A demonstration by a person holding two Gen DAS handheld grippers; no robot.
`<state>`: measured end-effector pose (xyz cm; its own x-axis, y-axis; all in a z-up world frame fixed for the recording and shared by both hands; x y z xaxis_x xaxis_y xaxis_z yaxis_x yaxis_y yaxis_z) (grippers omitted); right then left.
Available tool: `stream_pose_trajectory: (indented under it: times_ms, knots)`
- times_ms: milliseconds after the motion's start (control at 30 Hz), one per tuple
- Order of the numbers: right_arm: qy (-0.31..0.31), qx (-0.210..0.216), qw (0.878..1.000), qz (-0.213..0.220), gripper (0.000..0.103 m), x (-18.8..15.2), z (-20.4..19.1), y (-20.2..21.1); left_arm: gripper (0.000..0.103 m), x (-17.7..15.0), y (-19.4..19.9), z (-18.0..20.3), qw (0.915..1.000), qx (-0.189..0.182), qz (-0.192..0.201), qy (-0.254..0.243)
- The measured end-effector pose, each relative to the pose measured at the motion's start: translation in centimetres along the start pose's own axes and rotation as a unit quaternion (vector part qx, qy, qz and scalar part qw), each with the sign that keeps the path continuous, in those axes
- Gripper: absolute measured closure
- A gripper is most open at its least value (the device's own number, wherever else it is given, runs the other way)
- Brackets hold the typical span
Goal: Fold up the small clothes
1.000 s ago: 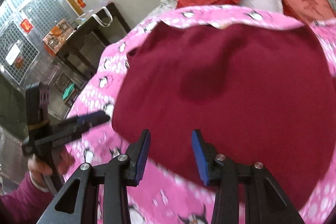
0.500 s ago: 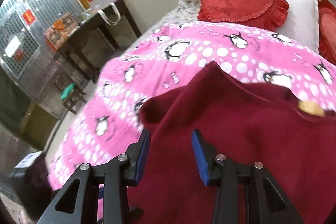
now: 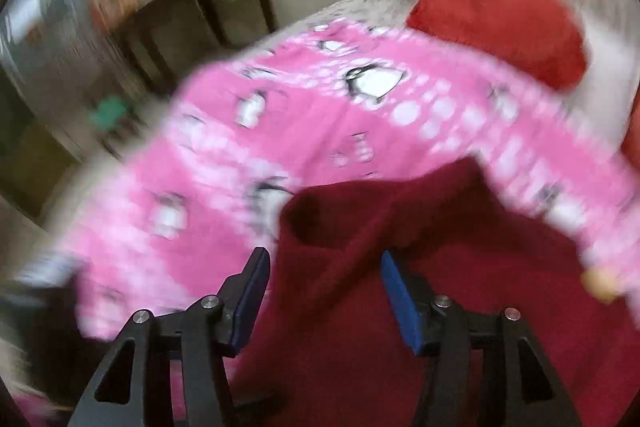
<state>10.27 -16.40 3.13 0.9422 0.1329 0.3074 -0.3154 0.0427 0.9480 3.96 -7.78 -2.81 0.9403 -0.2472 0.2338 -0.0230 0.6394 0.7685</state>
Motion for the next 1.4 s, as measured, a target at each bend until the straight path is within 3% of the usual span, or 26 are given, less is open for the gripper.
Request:
stream_pose_trajectory:
  times_ms: [100,300,367,433,467,500,533,700,867,1033,1133,1267,1333,1400]
  knots:
    - [-0.014,-0.008,1.0,0.0,0.048,0.9,1.0,-1.4,0.034,-0.1,0.1,-0.3,1.0,0.0,-0.001,0.0]
    - [-0.098,0.113,0.989,0.006,0.047,0.3,3.0,1.0,0.026,1.1,-0.4,0.1,0.9998,-0.015,0.009,0.012]
    - [-0.124,0.148,0.981,-0.004,0.036,-0.1,3.3,1.4,0.026,1.2,-0.5,0.4,0.9996,-0.017,0.016,0.015]
    - [-0.138,0.175,0.975,-0.018,0.034,-0.4,3.5,1.5,0.027,1.5,-0.8,0.8,0.9993,-0.024,0.021,0.018]
    - [-0.14,0.179,0.974,-0.024,0.034,-0.6,3.3,1.6,0.031,1.6,-0.9,0.9,0.9989,-0.035,0.023,0.019]
    - [-0.143,0.182,0.972,-0.03,0.034,-0.9,3.4,1.6,0.047,1.6,-1.0,1.2,0.998,-0.055,0.024,0.02]
    - [-0.146,0.186,0.971,-0.031,0.034,-1.0,3.4,1.7,0.054,1.6,-1.3,1.3,0.9972,-0.068,0.019,0.024]
    - [-0.163,0.216,0.962,-0.038,0.033,-1.4,3.4,2.1,0.079,1.3,-0.9,1.6,0.9939,-0.1,0.033,0.032]
    - [-0.154,0.216,0.963,-0.044,0.024,-0.9,3.0,2.6,0.082,0.9,0.5,4.3,0.9957,-0.066,0.057,-0.032]
    - [-0.139,0.22,0.962,-0.077,0.021,-0.2,1.4,2.0,0.082,0.5,1.1,6.6,0.994,-0.049,0.067,-0.071]
    - [-0.117,0.19,0.97,-0.096,0.02,0.0,0.5,1.3,0.082,0.3,0.9,7.6,0.9931,-0.035,0.068,-0.088]
    - [-0.09,0.138,0.978,-0.13,0.02,0.0,-0.1,-0.2,0.082,0.5,0.4,7.4,0.9946,-0.038,0.062,-0.074]
    - [-0.079,0.116,0.982,-0.13,0.027,-0.1,0.0,-0.7,0.082,0.5,0.1,7.4,0.9953,-0.036,0.057,-0.069]
    - [-0.08,0.105,0.985,-0.115,0.051,-0.2,0.6,-0.3,0.08,0.2,-0.1,7.0,0.9967,-0.022,0.051,-0.059]
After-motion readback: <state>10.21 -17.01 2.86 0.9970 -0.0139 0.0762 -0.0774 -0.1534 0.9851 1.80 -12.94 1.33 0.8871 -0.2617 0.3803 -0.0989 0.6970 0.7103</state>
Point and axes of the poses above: each gripper's, at about its wrist camera, not at the fingertips, and y roughly against the way its jaws point, z to its right, x to its top, the point moved 7 cm from there along -y, roughly the way its jaws point, and after that the axes turned 15 degrees about -z, right-handed, at the moved point
